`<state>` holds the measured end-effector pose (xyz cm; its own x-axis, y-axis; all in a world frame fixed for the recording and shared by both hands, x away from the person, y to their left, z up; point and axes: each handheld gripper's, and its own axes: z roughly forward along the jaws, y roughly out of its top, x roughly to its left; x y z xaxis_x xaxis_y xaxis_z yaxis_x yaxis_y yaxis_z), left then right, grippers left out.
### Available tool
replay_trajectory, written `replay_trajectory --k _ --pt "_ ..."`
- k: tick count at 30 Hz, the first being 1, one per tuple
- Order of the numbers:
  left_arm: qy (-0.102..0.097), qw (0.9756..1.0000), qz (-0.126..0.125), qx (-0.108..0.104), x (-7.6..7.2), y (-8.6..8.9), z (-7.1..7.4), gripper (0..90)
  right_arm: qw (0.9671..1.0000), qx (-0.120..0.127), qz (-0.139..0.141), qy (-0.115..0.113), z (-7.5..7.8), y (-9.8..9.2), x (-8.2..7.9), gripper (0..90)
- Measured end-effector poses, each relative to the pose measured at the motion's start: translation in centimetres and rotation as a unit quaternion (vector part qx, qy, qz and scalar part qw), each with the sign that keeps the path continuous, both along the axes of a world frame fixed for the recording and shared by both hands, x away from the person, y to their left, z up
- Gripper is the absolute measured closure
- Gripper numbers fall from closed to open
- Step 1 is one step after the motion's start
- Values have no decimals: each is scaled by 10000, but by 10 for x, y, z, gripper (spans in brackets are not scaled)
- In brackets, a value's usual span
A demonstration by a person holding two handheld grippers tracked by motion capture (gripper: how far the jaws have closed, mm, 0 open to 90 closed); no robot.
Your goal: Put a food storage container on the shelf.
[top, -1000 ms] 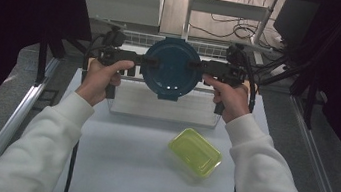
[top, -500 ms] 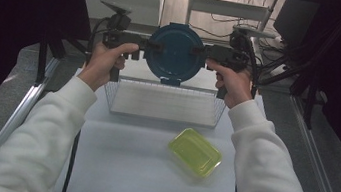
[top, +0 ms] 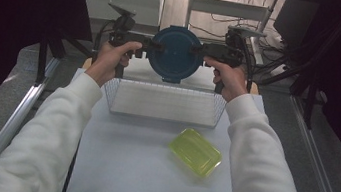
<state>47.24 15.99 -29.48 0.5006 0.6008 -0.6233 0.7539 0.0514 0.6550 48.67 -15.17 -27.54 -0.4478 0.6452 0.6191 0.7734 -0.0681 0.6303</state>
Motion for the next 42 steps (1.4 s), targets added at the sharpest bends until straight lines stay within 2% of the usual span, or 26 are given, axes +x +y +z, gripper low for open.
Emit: replay_trajectory --k 13,24,30,42 --pt "225 9997 -37 -18 9 -1 -14 381 9997 -10 -65 241 -11 -1 8 384" --pt "435 9988 101 -195 17 0 -18 380 9991 95 -146 397 -16 -2 17 390" --pt "702 9967 229 -337 25 -2 -24 376 9974 186 -222 667 -24 -5 25 385" --pt "984 9929 389 -544 37 -1 -34 375 9933 348 -383 1037 -35 -6 37 381"
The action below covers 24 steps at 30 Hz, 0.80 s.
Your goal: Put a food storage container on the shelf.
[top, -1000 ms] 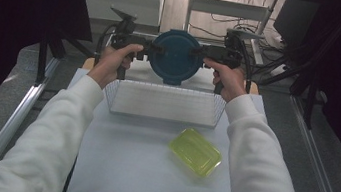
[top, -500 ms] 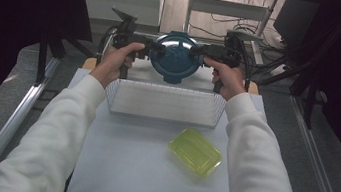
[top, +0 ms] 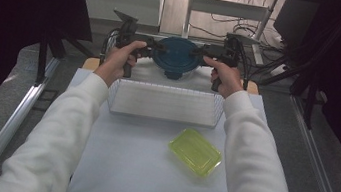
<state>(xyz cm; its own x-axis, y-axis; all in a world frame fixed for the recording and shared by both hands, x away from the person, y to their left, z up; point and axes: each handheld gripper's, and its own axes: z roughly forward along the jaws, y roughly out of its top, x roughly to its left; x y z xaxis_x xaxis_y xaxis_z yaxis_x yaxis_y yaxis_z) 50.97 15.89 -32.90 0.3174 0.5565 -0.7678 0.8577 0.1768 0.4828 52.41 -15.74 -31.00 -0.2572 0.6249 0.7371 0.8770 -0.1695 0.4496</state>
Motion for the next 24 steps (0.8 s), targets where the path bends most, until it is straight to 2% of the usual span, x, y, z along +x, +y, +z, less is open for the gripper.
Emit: replay_trajectory --k 4,12,15,18,21,22,24 --pt "6 10000 14 46 1 -1 1 376 9999 72 -25 83 -3 -1 3 379" --pt "-52 10000 16 29 0 -1 0 374 9999 78 -50 69 -3 -1 2 376" --pt "-138 9999 40 10 0 -1 -1 367 10000 -26 -52 -2 -2 2 1 345" --pt "-414 9988 147 193 -3 -4 0 316 9997 -69 -99 -208 0 8 -3 222" --pt "-584 9981 109 161 -7 -5 2 216 9976 -340 -197 -563 5 11 -9 127" --pt "-658 9975 147 198 -8 -5 4 205 9960 -479 -280 -705 8 10 -11 108" --pt "-880 9950 269 391 -13 -5 8 191 9941 -591 -309 -857 11 8 -14 85"
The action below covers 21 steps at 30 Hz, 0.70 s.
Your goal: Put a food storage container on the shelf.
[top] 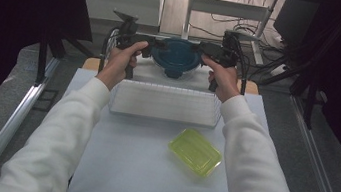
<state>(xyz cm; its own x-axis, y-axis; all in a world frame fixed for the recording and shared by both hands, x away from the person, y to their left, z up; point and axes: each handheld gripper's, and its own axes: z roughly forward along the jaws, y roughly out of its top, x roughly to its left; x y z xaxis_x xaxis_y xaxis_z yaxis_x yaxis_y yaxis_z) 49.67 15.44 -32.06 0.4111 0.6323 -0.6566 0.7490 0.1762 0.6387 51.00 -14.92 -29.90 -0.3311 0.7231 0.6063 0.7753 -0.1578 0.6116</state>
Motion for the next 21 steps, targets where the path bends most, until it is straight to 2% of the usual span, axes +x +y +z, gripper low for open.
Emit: replay_trajectory --k 4,6,7,8,12,16,18,19,21 --pt "-224 9997 -11 -13 -11 4 7 186 9993 -138 99 -337 8 -6 -9 82" --pt "-335 9993 -71 127 -17 5 9 185 9984 -192 218 -486 11 -8 -14 87" --pt "-422 9987 -93 253 -21 5 11 186 9975 -281 286 -579 12 -9 -18 91" --pt "-467 9984 -129 294 -24 5 12 187 9960 -418 355 -706 14 -10 -23 94" --pt "-635 9972 -228 335 -41 8 16 197 9912 -764 540 -938 18 -16 -37 133" --pt "-811 9952 -206 503 -63 13 19 202 9872 -920 751 -1069 21 -24 -53 164" --pt "-874 9945 -239 518 -76 16 19 202 9853 -973 824 -1140 23 -29 -63 174" --pt "-920 9937 -251 596 -85 18 18 203 9844 -974 840 -1200 23 -33 -69 182" --pt "-925 9934 -273 614 -98 22 16 205 9826 -1020 891 -1269 23 -39 -78 193"
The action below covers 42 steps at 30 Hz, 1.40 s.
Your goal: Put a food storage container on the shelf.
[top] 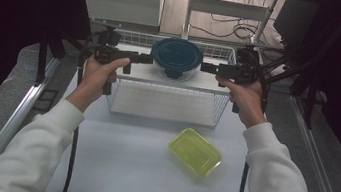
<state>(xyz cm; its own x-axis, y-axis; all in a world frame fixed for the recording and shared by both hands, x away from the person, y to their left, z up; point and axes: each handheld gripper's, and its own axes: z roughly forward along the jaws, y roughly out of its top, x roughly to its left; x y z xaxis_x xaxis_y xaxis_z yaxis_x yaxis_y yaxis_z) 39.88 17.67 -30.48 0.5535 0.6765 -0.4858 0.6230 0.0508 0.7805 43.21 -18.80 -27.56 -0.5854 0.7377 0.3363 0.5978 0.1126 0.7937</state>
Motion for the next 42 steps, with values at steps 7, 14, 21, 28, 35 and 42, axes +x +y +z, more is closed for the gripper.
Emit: replay_trajectory --k 7,14,21,28,35,42 --pt "-149 9997 -104 135 -47 11 -20 205 9997 -67 213 -108 -15 -18 -31 217" --pt "-154 9989 -274 339 -85 5 -55 209 9992 -131 367 -114 -44 -35 -71 226" --pt "-40 9981 -347 505 -120 0 -99 203 9992 -48 401 -52 -77 -53 -110 231" --pt "119 9971 -339 669 -135 -9 -128 196 9988 -217 425 47 -116 -72 -138 232" --pt "209 9943 -493 918 -149 -13 -147 193 9983 -277 463 201 -146 -82 -145 233" --pt "177 9914 -544 1175 -154 -16 -157 186 9973 -445 508 283 -157 -77 -147 234"
